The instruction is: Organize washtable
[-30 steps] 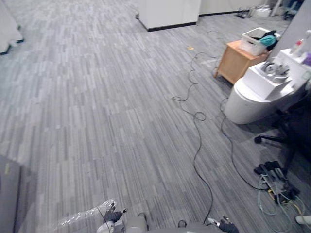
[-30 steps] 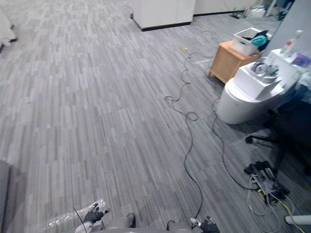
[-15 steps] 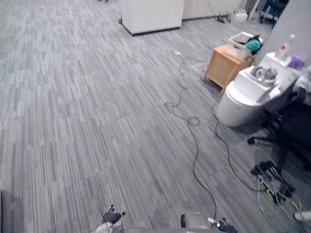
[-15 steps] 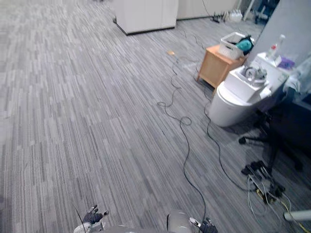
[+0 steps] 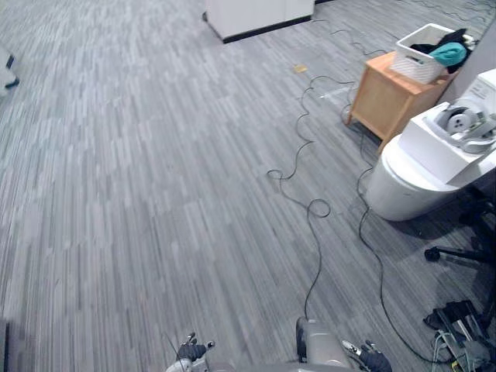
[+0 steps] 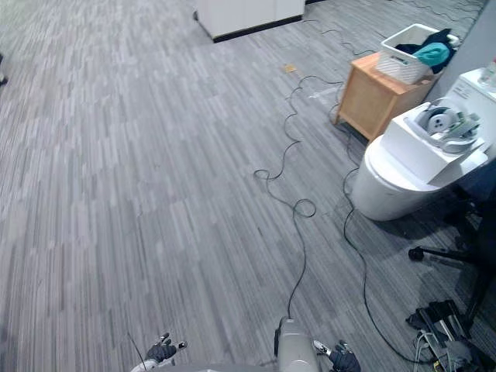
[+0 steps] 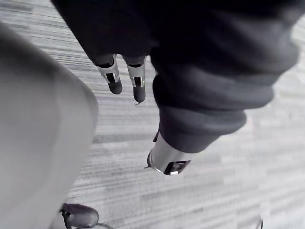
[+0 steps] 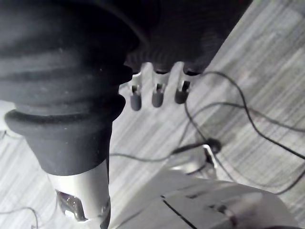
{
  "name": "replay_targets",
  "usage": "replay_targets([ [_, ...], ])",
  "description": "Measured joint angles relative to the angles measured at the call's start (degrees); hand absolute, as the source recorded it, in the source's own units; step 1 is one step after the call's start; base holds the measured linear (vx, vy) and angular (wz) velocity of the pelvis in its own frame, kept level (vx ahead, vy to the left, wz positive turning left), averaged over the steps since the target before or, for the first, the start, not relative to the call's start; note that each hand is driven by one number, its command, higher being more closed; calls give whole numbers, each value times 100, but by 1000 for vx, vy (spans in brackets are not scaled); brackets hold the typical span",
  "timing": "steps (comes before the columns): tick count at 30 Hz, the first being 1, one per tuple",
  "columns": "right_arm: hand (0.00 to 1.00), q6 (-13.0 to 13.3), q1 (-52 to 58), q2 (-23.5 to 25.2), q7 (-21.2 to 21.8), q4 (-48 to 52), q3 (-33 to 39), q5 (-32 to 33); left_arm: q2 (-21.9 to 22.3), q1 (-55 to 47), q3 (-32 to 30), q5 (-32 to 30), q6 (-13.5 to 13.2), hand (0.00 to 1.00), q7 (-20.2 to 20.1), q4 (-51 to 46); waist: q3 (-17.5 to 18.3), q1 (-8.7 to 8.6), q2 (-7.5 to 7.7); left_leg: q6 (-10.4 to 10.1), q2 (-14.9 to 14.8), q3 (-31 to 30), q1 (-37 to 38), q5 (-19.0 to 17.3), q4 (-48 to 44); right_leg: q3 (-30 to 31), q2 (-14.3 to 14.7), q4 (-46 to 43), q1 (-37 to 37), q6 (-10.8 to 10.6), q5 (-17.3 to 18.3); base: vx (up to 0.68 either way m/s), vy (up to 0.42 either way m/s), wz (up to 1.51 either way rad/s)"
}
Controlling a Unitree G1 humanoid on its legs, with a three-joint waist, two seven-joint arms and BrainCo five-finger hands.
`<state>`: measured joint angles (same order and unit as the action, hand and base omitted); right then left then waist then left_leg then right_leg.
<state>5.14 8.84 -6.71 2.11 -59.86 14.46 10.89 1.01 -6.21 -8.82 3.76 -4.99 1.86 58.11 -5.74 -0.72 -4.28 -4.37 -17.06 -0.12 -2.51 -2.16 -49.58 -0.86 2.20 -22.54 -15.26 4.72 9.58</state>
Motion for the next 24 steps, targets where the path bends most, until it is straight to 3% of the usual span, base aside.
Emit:
replay_targets([
  [2,0,26,-73,9,-77,-6,-195,43,-134,89,735,-390,-59,0,85,-266,-53,-19,85,-33,178,50,-375,-451,-711,260,198,625,804,164,-52,544,-377,-65],
  [4,0,64,-258,8,-75,-105,-300,45,-108,287,1320,-602,-81,0,60,-496,-107,7,160,38,568,105,-989,-994,-883,582,282,992,1287,253,-66,440,-204,-52],
  [7,0,86,-540,95,-60,-174,-350,3,-18,513,1859,-670,-111,0,-213,-596,-369,23,264,56,1074,185,-1683,-1300,54,913,280,1288,1929,253,-49,369,-47,-76],
  [8,0,83,-547,135,-58,-177,-339,-18,-27,536,1888,-670,-111,0,-256,-620,-388,27,290,26,1157,171,-1752,-1282,514,958,255,1370,2044,245,-1,333,45,-82],
  [9,0,84,-528,167,-52,-168,-336,-28,-67,541,1983,-669,-111,0,-313,-696,-406,71,274,-93,1251,148,-1806,-1157,1666,1038,219,1540,2226,163,209,316,96,-72],
  [10,0,85,-517,154,-34,-118,-238,-16,-70,548,2068,-664,-106,0,-362,-700,-405,61,101,-187,1188,67,-1827,-932,2713,1048,291,1608,2375,229,326,323,127,-65],
  [11,0,79,-515,144,-35,-119,-204,-27,-87,544,2072,-658,-104,0,-406,-700,-409,85,81,-94,1203,56,-1848,-565,2975,1101,284,1603,2460,231,411,484,232,-54],
  [12,0,67,-460,153,-22,-126,-243,-86,-201,497,2104,-635,-108,0,-437,-715,-372,190,159,-7,1225,250,-1704,86,3186,1325,179,1595,2592,233,583,469,215,-34],
  [13,0,70,-467,172,33,-141,-288,-171,-310,501,2132,-547,-105,0,-435,-807,-334,172,236,103,1285,527,-1740,148,3102,1363,25,1561,2641,192,704,528,215,-20],
  [16,0,55,-495,225,116,-182,-380,-348,-512,496,2176,-180,-106,0,-431,-990,-298,224,350,477,1410,789,-1741,15,2915,1377,-153,1244,2499,82,620,499,161,2],
  [18,0,60,-503,264,170,-191,-374,-496,-567,329,2167,151,-100,0,-424,-1331,-253,258,390,600,1619,965,-1370,-76,3100,1376,-221,396,2350,-186,450,460,185,23],
  [19,0,60,-491,304,170,-222,-340,-509,-567,143,2168,379,-119,0,-420,-1701,-162,278,390,700,1746,965,-1089,-193,3350,1354,-169,-584,2028,-506,290,520,215,54],
  [20,0,57,-494,316,166,-221,-330,-524,-571,23,2181,566,-150,0,-420,-1999,-109,288,427,790,1910,791,-801,-274,3561,1368,-60,-1722,1632,-1304,-127,411,149,67],
  [21,0,57,-494,326,167,-193,-320,-521,-572,-11,2199,652,-157,0,-420,-2125,-100,268,444,841,1997,649,-644,-306,3648,1359,-20,-2244,1394,-1890,-513,492,103,120],
  [22,0,63,-493,372,162,-160,-322,-533,-584,-50,2295,829,-163,0,-427,-2357,-84,166,472,904,2208,263,-261,-349,3871,1196,-39,-3470,936,-2024,-901,408,45,115],
  [24,0,67,-492,406,159,-76,-303,-539,-562,-97,2289,921,-165,0,-418,-2453,-72,162,515,964,2368,-48,174,-403,4088,871,-191,-4281,453,-1872,-705,454,-2,110],
])
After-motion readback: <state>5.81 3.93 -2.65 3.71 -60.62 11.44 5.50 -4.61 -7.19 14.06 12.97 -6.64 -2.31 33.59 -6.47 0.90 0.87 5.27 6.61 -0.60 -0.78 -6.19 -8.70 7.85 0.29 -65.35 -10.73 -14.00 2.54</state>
